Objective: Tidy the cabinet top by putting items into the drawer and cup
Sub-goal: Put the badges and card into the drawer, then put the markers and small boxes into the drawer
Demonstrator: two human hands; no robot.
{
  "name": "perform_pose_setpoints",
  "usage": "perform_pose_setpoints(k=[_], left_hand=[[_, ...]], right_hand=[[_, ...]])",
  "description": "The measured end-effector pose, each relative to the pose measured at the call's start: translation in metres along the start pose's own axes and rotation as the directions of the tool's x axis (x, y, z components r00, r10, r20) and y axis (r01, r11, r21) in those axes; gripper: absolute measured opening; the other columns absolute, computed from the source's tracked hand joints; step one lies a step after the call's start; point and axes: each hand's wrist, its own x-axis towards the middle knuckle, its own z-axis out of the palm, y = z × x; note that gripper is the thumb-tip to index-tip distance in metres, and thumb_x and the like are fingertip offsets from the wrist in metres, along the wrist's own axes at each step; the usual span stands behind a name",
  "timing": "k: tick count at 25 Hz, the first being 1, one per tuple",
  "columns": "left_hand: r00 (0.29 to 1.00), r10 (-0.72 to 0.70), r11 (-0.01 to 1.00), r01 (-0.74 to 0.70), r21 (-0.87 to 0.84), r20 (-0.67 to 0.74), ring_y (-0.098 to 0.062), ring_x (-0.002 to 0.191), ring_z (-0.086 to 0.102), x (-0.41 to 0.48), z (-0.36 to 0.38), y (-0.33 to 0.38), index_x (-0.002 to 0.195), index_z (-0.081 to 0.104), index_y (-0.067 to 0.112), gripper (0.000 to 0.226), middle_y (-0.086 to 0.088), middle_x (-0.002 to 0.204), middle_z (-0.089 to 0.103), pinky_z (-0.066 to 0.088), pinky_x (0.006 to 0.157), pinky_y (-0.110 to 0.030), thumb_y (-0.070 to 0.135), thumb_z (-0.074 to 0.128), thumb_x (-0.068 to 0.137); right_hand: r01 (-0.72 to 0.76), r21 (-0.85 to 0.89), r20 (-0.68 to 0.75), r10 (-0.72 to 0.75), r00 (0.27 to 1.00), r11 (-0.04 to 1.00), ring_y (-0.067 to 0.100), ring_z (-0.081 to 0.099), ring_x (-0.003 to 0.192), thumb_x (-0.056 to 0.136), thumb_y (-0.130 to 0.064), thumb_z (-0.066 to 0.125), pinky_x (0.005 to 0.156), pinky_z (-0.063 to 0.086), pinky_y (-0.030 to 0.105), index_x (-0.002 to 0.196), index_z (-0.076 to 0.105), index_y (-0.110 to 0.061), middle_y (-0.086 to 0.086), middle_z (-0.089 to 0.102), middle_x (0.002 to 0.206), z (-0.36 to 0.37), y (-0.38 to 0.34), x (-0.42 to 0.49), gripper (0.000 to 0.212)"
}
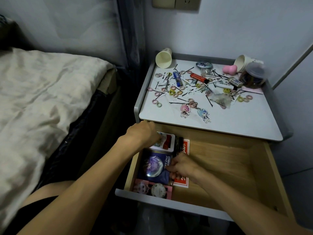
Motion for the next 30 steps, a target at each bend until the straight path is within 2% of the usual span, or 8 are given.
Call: perform_pose_setpoints(k=[8,13,16,20,23,25,27,30], left_hand=[[1.000,-0.003,0.999,0.004,0.032,-0.028,-0.036,0.115,0.056,-0.001,0.001,0.002,0.127,0.050,0.007,0.039,-0.016,0.130,0.056,0.040,0.081,-0.037,0.033,0.050,0.098],[1.000,-0.014,0.997,0.016,0.070,-0.024,-0.035,0.112,0.057,0.000,0.000,0.002,0.124,0.054,0.009,0.037,-0.014,0.127,0.058,0.038,0.077,-0.036,0.035,0.050,0.098],[0.991,0.021,0.990,-0.002,0.142,-0.130,-0.033,0.104,0.061,-0.004,-0.007,0.005,0.118,0.058,0.014,0.036,-0.012,0.118,0.063,0.040,0.074,-0.035,0.042,0.047,0.098],[0.947,0.095,0.979,-0.145,-0.142,-0.308,-0.020,0.089,0.066,-0.006,-0.026,0.014,0.105,0.065,0.026,0.026,0.000,0.097,0.071,0.053,0.075,-0.034,0.046,0.053,0.094],[0.942,0.107,0.856,-0.251,-0.453,-0.319,-0.008,0.068,0.068,0.007,-0.055,0.030,0.097,0.067,0.025,0.013,0.007,0.081,0.071,0.059,0.066,-0.034,0.034,0.058,0.093],[0.935,0.097,0.781,-0.285,-0.556,-0.342,-0.009,0.069,0.068,0.022,-0.070,0.044,0.098,0.066,0.022,0.010,0.005,0.083,0.071,0.059,0.065,-0.033,0.027,0.059,0.094],[0.927,0.072,0.746,-0.295,-0.597,-0.369,-0.015,0.075,0.068,0.049,-0.076,0.061,0.101,0.067,0.019,0.011,0.001,0.087,0.071,0.059,0.070,-0.036,0.022,0.058,0.094],[0.907,0.023,0.840,-0.246,-0.484,-0.421,-0.026,0.087,0.067,0.102,-0.073,0.075,0.103,0.066,0.022,0.017,-0.008,0.097,0.071,0.057,0.079,-0.039,0.018,0.058,0.090]], right_hand=[[0.008,-0.153,-0.145,-0.030,0.989,0.988,0.007,0.058,0.041,0.087,-0.008,0.070,0.041,0.046,0.018,0.077,0.060,-0.011,0.001,0.063,0.055,0.008,0.003,0.010,0.014],[0.122,-0.232,-0.140,-0.157,0.978,0.965,0.009,0.063,0.048,0.083,-0.008,0.074,0.050,0.052,0.018,0.073,0.062,-0.015,-0.001,0.064,0.058,-0.003,-0.001,0.006,0.017],[0.195,-0.322,-0.138,-0.250,0.958,0.926,0.003,0.060,0.047,0.087,-0.016,0.071,0.048,0.045,0.011,0.072,0.067,-0.011,-0.001,0.065,0.057,-0.031,-0.011,-0.009,0.016],[0.320,-0.414,-0.248,-0.444,0.861,0.852,-0.003,0.059,0.049,0.088,-0.023,0.069,0.053,0.040,0.008,0.080,0.071,-0.021,-0.006,0.067,0.059,-0.085,-0.035,-0.041,0.008],[0.381,-0.412,-0.381,-0.537,0.753,0.828,0.001,0.061,0.052,0.089,-0.020,0.068,0.056,0.048,0.016,0.086,0.072,-0.021,-0.005,0.070,0.066,-0.138,-0.057,-0.045,0.004],[0.370,-0.443,-0.472,-0.563,0.678,0.817,0.005,0.063,0.059,0.089,-0.018,0.067,0.062,0.052,0.025,0.090,0.072,-0.021,-0.005,0.072,0.074,-0.172,-0.072,-0.028,0.006],[0.307,-0.536,-0.514,-0.592,0.621,0.787,0.010,0.064,0.070,0.089,-0.019,0.065,0.068,0.053,0.028,0.095,0.072,-0.021,-0.003,0.072,0.087,-0.207,-0.086,-0.001,0.010],[0.192,-0.765,-0.410,-0.695,0.590,0.614,0.023,0.064,0.090,0.091,-0.025,0.062,0.072,0.051,0.033,0.104,0.068,-0.019,0.005,0.069,0.103,-0.248,-0.108,0.039,0.016]])
